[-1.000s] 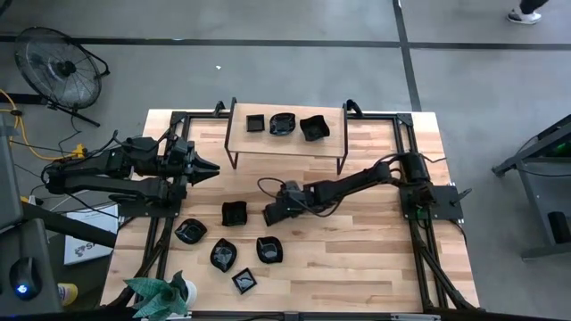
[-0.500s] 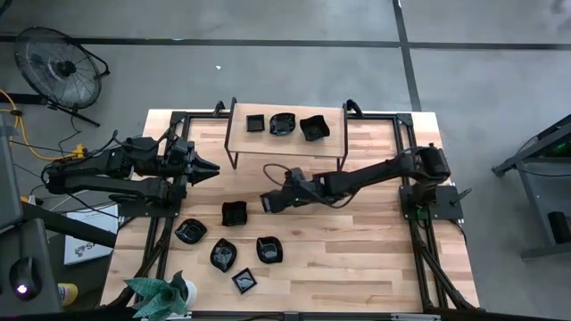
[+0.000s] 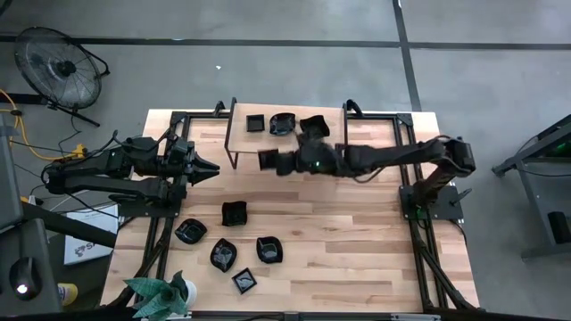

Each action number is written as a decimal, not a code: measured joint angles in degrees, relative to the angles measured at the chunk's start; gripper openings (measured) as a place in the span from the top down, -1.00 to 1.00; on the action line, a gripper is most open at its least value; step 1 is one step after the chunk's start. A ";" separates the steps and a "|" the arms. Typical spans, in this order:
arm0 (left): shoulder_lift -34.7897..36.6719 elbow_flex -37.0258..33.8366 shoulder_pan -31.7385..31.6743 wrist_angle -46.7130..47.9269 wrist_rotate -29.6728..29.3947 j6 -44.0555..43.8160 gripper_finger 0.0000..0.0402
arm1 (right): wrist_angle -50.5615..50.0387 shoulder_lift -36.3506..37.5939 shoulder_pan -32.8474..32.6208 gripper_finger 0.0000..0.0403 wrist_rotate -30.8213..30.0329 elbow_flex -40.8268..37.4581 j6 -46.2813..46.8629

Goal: Pick & Place Mini shaped plates
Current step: Stack the square-shaped plate on the square-shaped plate

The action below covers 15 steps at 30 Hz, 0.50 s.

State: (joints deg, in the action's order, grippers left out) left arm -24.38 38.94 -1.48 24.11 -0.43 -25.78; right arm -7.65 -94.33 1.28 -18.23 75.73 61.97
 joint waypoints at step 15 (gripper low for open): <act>0.00 0.00 0.00 -0.02 0.00 -0.02 0.58 | -13.34 -4.28 11.90 1.00 4.52 24.17 -14.39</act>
State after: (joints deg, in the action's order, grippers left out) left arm -24.38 38.94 -1.47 24.10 -0.43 -25.80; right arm -20.99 -98.61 13.18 -13.71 99.90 47.58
